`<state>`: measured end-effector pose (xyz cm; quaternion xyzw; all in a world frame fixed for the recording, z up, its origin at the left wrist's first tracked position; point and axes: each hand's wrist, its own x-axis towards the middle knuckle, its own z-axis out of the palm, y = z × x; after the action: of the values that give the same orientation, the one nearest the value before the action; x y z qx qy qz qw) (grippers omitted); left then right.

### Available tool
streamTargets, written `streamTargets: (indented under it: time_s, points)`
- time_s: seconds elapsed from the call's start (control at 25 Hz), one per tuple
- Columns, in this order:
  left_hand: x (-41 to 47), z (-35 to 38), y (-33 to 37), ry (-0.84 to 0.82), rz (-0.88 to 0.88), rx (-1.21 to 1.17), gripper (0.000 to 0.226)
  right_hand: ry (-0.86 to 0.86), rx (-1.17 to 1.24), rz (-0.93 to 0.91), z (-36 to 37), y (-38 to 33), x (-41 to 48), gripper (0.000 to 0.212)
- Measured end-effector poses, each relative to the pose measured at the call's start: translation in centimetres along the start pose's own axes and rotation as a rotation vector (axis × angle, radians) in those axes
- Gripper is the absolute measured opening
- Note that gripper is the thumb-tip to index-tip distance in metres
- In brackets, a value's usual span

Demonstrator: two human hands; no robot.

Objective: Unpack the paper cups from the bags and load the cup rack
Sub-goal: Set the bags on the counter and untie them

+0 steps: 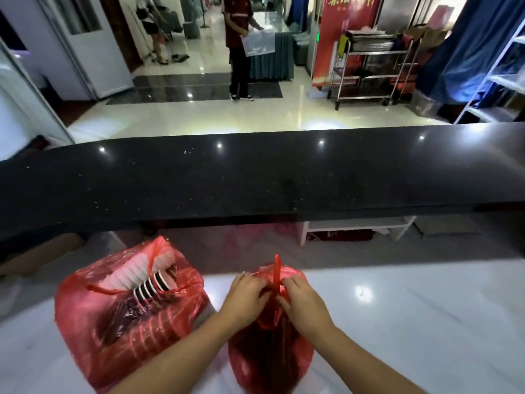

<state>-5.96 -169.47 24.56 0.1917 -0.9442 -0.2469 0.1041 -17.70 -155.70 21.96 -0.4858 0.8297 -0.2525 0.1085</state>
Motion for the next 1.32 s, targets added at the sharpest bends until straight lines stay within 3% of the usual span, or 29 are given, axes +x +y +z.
streamTargets:
  time_s: [0.12, 0.24, 0.4, 0.6, 0.8, 1.08, 1.32]
  points:
    - [-0.5, -0.1, 0.3, 0.054, -0.141, -0.220, 0.011, -0.013, -0.005, -0.078, 0.3, 0.5, 0.7, 0.032]
    - [-1.0, -0.5, 0.0, -0.029, -0.273, -0.375, 0.009, 0.057, 0.038, -0.145, 0.1, 0.5, 0.6, 0.016]
    - [-1.3, -1.4, -0.1, -0.094, -0.315, -0.552, 0.021, 0.037, -0.002, -0.145, -0.2, 0.6, 0.2, 0.019]
    - [-1.0, -2.0, -0.4, -0.114, -0.290, -0.703, 0.020, 0.096, 0.112, -0.172, -0.5, 0.2, -0.2, 0.016]
    - [-0.8, -1.7, -1.3, -0.038, 0.083, -0.341, 0.022, 0.171, 0.195, -0.208, -1.2, 0.0, -0.7, 0.014]
    - [-0.1, -1.3, -2.7, -0.019, 0.188, -0.092, 0.021, 0.165, 0.080, -0.280, -1.3, -1.2, -0.7, 0.015]
    - [0.3, -1.3, -2.4, 0.075, 0.399, 0.139, 0.014, 0.098, 0.199, -0.097, -0.8, -1.1, -0.9, 0.015]
